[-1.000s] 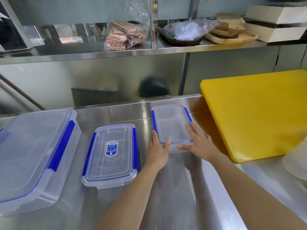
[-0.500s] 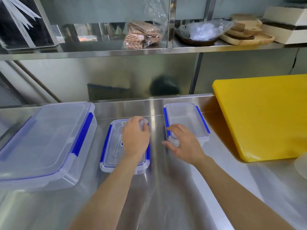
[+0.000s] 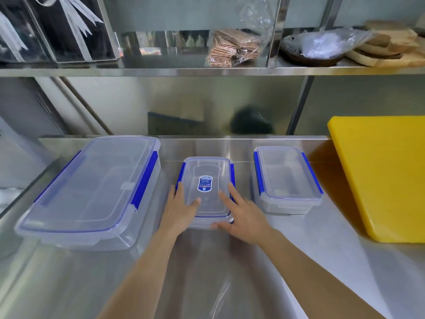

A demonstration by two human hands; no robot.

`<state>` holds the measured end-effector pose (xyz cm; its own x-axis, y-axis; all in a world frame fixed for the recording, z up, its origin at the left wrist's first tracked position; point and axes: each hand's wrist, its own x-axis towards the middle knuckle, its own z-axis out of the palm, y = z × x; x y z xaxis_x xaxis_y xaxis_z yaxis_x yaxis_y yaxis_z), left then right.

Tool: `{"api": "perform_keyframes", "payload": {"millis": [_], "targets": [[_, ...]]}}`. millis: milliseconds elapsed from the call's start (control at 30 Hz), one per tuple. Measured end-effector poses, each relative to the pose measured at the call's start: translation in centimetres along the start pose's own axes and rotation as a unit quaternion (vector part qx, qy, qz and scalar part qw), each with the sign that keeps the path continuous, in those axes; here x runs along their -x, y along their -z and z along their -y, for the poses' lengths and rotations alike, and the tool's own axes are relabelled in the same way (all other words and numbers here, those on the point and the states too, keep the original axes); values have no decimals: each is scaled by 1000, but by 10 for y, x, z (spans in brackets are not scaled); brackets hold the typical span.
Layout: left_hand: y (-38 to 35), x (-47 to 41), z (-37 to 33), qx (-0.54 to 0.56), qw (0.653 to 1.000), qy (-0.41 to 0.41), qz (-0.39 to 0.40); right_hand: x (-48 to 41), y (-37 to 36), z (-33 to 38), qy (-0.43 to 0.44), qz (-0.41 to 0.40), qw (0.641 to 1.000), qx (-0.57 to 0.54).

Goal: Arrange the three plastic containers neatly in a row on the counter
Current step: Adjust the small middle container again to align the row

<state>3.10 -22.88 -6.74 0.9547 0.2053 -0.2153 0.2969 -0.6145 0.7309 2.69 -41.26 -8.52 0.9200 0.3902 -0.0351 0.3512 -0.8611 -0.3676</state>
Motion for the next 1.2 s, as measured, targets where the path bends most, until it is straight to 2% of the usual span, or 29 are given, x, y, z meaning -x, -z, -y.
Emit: {"api": "perform_keyframes", "payload": {"millis": [233,500,633,733,833,867,933,1000,1100,1200], "targets": [[-1,-31,-7,-55,998,-23,15,-32,13,-6,-29,46,999,-1],[-2,-52,-1,-99,994,-36,-13,-44,15,-2,-37,59,993,-94],[0,-54,-1,-157,986,-43,-27,-45,12,-3,-45,37,998,-21],[9,-43,-10,-130,985,-79,-77,-45,17,9,-48,-17,999,2],[33,-26,-27,-63,968,-137,-202,-41,24,42,3,-172,983,-62],[45,-20,-31,-65,956,-158,-239,-40,26,57,16,-198,974,-106],[73,-15,-33,-87,938,-181,-282,-38,23,89,35,-170,969,-175],[104,-14,-24,-131,933,-159,-296,-38,15,118,49,-97,971,-211],[145,-15,7,-207,933,-52,-290,-39,-2,152,41,48,944,-323],[178,-14,52,-253,939,80,-220,-39,-21,178,31,140,922,-361]]}}
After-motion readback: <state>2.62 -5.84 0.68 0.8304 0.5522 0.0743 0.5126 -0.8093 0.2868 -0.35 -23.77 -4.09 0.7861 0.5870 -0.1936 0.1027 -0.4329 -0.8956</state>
